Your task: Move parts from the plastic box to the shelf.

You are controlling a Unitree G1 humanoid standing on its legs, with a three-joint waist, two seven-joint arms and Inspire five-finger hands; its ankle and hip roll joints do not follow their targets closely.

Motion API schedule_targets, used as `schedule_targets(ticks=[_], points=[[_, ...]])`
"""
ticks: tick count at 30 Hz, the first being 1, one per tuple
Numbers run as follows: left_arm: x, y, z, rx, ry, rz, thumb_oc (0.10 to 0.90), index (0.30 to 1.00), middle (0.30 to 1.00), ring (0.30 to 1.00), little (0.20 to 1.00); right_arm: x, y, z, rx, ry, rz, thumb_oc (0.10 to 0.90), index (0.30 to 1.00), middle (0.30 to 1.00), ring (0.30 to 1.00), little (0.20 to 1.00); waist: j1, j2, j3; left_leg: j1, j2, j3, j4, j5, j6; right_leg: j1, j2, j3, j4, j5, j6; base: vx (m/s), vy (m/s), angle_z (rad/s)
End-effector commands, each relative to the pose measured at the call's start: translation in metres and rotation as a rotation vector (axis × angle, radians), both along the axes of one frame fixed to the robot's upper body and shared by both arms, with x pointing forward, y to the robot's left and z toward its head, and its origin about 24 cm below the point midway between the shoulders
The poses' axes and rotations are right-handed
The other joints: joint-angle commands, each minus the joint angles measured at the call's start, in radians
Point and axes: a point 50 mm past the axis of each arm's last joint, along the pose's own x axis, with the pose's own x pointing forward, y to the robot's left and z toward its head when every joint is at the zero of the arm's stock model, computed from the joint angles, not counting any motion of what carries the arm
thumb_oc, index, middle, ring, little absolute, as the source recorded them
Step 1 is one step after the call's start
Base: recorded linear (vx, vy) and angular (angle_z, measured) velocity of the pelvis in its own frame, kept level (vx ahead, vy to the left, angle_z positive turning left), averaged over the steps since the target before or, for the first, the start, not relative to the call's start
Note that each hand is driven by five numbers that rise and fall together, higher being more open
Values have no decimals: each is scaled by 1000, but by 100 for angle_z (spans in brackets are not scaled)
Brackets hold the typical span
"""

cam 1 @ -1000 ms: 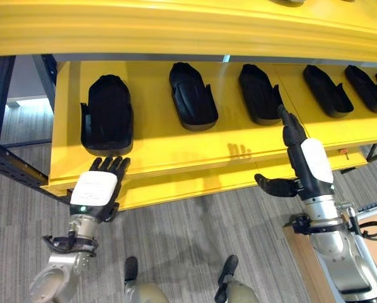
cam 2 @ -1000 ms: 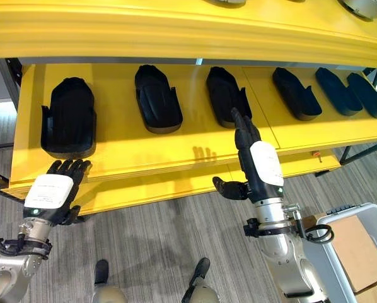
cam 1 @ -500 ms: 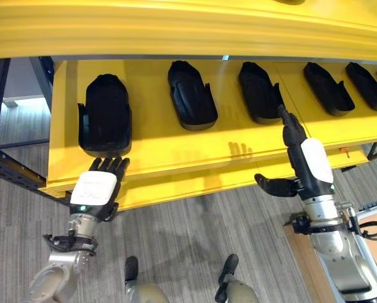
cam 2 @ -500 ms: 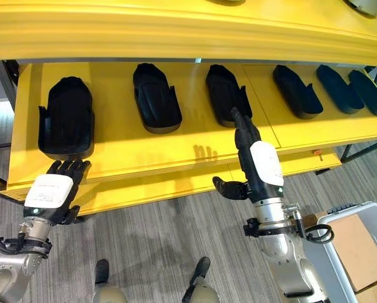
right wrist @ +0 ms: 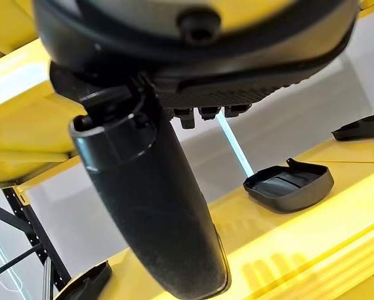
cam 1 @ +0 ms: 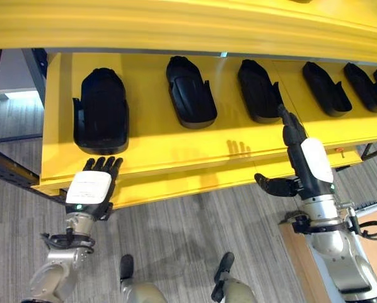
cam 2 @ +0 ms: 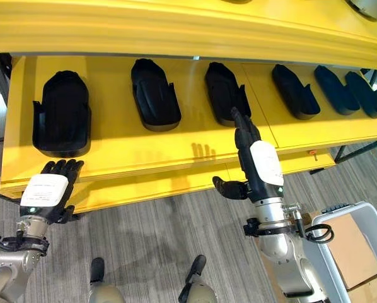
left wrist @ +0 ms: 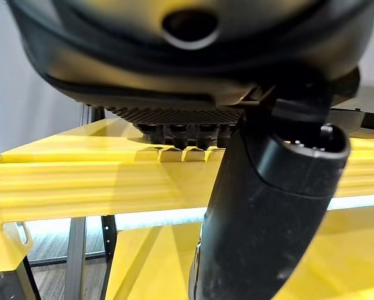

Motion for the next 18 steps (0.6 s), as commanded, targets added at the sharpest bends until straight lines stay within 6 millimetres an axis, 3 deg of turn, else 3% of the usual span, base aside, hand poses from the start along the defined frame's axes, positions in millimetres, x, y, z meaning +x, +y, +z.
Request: schedule_targets(ticks=[1,18], points=[[19,12,51,26,-254,25,900,1000,1000,1000,1000,0,6,61,0,-317,42,900,1000,1000,1000,1000,-17,-10,-5,42,-88,55,-3,-71,112,110,45,-50,53,-158,5,0,0,0],[28,11,63,28,-310,23,900,1000,1000,1000,1000,1,9,62,2,-322,61,900,1000,1000,1000,1000,-23,-26,-1,44,-87,60,-1,-76,113,104,48,-42,54,-162,3,0,0,0]])
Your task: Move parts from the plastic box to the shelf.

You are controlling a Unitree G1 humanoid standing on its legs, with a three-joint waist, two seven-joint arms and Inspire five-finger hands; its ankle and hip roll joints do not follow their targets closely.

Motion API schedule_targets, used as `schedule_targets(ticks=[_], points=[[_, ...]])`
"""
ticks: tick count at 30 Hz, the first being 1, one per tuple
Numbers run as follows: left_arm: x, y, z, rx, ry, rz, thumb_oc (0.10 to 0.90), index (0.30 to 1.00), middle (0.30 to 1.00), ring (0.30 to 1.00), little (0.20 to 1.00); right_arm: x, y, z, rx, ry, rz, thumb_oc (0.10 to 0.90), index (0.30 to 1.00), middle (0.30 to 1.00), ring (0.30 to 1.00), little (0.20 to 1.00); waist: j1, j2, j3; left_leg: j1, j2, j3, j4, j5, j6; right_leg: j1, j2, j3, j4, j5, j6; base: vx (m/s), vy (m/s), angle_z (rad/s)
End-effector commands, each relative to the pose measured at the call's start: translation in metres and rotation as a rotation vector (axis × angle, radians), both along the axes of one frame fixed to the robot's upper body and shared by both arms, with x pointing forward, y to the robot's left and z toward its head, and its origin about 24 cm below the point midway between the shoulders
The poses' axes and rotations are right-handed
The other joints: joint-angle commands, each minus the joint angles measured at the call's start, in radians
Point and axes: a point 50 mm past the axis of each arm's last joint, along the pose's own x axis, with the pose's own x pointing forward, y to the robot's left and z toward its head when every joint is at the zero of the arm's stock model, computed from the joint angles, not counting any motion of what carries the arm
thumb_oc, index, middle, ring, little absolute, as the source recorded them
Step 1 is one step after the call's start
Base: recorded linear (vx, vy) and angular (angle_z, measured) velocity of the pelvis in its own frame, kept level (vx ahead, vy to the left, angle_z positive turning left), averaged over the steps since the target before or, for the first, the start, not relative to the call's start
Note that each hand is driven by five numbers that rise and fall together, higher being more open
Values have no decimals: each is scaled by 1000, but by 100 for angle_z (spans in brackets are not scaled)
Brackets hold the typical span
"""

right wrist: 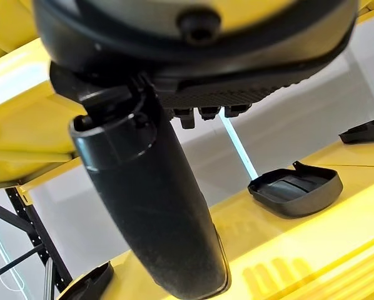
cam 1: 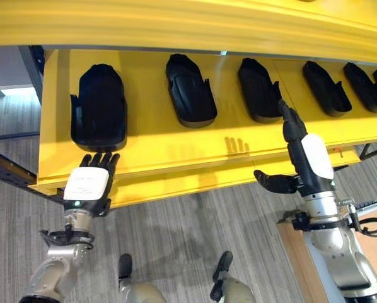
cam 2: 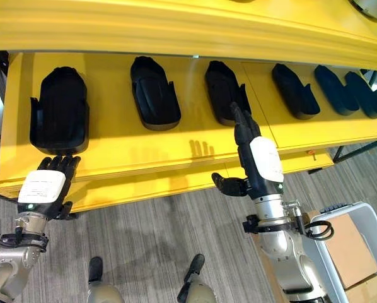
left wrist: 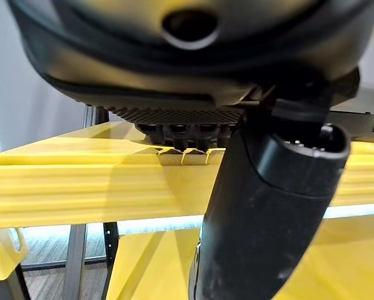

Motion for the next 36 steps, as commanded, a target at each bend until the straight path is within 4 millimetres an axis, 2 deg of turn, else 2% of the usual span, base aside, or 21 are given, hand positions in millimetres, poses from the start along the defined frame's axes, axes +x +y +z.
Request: schedule_targets(ticks=[1,19,36], points=[[19,8,56,43,-269,-1,900,1000,1000,1000,1000,-2,7,57,2,-298,54,900,1000,1000,1000,1000,-21,-10,0,50,-87,58,-1,-76,117,111,47,-43,54,-162,3,0,0,0],[29,-1,68,43,-323,-34,900,1000,1000,1000,1000,-1,8,56,-1,-292,58,900,1000,1000,1000,1000,-28,-16,5,51,-88,63,0,-77,118,108,47,-37,54,-162,1,0,0,0],[35,-8,69,39,-328,-54,900,1000,1000,1000,1000,-1,8,55,0,-289,54,900,1000,1000,1000,1000,-37,-14,12,52,-88,69,4,-79,121,101,43,-27,58,-161,1,1,0,-1]])
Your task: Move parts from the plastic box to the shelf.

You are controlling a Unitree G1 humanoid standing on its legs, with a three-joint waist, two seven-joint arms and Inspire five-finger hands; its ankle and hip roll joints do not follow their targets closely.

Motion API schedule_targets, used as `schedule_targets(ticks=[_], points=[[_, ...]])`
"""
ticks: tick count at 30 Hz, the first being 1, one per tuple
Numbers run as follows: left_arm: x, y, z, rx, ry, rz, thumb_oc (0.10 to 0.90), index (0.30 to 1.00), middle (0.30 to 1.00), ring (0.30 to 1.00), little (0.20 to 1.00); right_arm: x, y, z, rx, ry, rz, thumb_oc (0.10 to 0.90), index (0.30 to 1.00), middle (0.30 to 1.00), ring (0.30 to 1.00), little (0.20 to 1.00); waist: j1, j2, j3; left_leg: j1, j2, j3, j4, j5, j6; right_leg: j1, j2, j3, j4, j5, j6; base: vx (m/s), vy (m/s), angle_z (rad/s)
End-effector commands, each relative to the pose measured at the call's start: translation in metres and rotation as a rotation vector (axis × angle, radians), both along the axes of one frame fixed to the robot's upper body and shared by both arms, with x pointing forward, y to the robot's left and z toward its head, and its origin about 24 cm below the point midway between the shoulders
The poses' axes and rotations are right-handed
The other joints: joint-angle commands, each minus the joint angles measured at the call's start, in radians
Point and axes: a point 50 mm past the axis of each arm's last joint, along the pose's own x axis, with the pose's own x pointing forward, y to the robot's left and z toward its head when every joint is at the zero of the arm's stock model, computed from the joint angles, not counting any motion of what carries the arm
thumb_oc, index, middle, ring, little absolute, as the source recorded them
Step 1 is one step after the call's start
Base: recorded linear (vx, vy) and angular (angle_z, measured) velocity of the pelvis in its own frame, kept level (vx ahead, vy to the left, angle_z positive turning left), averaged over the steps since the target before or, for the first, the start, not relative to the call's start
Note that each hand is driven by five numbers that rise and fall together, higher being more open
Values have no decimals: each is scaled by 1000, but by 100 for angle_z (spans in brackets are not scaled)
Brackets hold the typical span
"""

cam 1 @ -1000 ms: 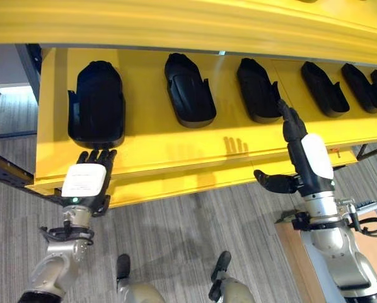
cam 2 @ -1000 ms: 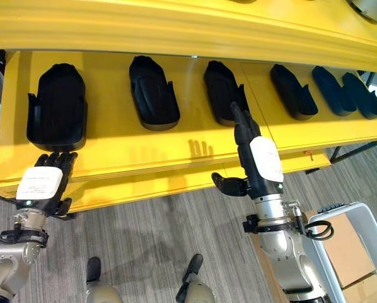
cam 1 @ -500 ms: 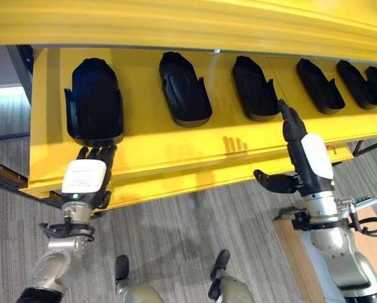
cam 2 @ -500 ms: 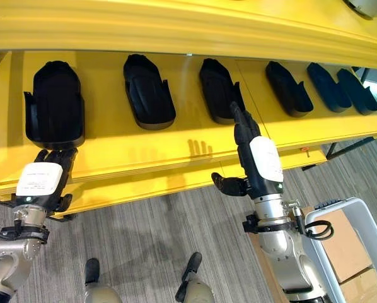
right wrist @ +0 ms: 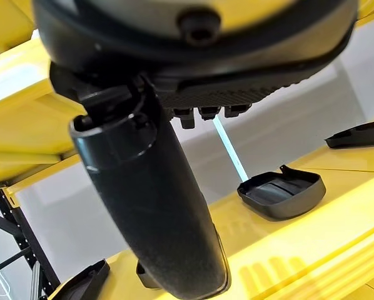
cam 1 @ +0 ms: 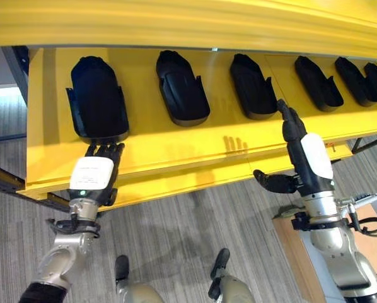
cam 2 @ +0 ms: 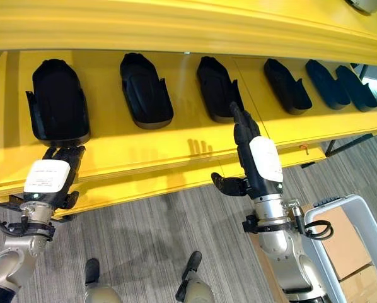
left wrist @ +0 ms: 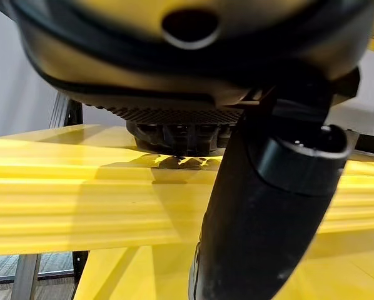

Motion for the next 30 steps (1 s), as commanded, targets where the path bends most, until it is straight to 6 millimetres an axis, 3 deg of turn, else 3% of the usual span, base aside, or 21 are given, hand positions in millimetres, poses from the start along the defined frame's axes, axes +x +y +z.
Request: schedule_targets(ticks=[1,14,30], points=[[19,6,60,45,-286,2,900,1000,1000,1000,1000,-1,7,55,-2,-286,48,900,1000,1000,1000,1000,-15,-9,11,50,-88,53,4,-79,121,113,41,-44,57,-162,2,0,0,0],[16,27,54,53,-262,97,900,1000,1000,1000,1000,0,9,56,9,-290,66,900,1000,1000,1000,1000,-15,-18,24,37,-91,50,13,-81,123,102,40,-41,60,-157,4,0,0,0],[19,35,72,69,-332,126,900,1000,1000,1000,1000,1,13,56,7,-288,89,900,1000,1000,1000,1000,-12,-38,39,9,-97,45,41,-91,127,88,34,-40,66,-153,6,0,0,0]])
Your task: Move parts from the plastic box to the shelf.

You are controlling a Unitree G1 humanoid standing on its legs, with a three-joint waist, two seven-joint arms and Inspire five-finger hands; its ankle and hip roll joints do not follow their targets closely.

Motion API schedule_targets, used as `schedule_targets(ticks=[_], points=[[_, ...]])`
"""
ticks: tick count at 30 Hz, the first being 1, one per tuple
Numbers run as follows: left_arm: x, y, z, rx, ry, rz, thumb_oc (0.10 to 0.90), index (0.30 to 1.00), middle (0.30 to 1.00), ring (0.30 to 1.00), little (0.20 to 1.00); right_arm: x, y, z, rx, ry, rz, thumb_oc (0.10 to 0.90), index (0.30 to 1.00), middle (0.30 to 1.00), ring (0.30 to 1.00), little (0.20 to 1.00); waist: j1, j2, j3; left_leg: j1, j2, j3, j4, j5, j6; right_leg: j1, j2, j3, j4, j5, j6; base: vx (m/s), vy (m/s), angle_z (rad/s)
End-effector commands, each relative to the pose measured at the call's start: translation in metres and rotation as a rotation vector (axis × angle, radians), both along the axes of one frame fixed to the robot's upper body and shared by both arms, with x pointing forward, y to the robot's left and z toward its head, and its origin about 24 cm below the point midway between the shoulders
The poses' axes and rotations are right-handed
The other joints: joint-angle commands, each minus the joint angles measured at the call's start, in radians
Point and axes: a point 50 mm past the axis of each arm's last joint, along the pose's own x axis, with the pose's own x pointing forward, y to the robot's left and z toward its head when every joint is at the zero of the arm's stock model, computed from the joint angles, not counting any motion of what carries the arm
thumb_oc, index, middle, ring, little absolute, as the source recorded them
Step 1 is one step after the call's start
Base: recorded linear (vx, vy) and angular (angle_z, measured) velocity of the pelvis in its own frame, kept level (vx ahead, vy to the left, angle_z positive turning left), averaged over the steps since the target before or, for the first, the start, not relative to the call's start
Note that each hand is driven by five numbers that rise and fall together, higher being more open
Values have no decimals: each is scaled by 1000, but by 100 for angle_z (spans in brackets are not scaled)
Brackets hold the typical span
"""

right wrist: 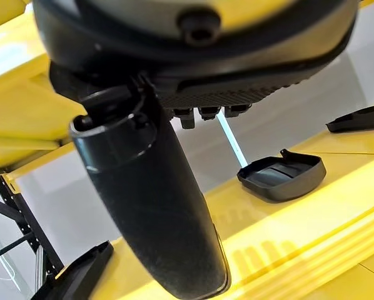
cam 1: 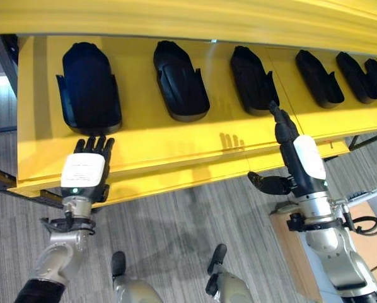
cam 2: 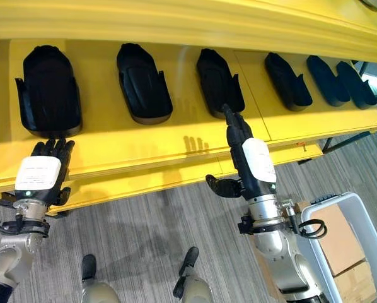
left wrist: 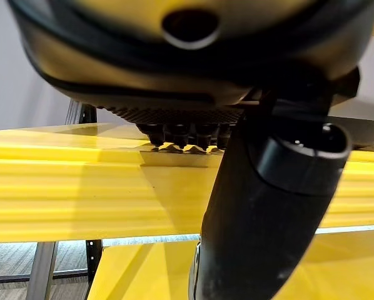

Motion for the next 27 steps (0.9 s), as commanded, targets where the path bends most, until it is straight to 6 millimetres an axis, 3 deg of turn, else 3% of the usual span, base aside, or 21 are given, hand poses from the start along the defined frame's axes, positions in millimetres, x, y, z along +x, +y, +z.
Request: schedule_targets(ticks=[1,17,27], points=[[15,22,67,51,-278,61,900,1000,1000,1000,1000,0,4,59,11,-299,50,900,1000,1000,1000,1000,-15,-11,16,16,-98,41,42,-89,130,100,33,-45,67,-151,7,0,0,0],[19,24,73,54,-307,69,900,1000,1000,1000,1000,-1,6,60,0,-309,59,900,1000,1000,1000,1000,-16,-24,35,-2,-103,40,60,-93,133,89,30,-37,69,-149,5,0,0,0],[8,-3,46,-98,-239,-48,900,1000,1000,1000,1000,0,4,60,-9,-300,44,900,1000,1000,1000,1000,-6,-5,31,4,-105,31,56,-94,136,101,28,-46,75,-159,1,0,0,0]])
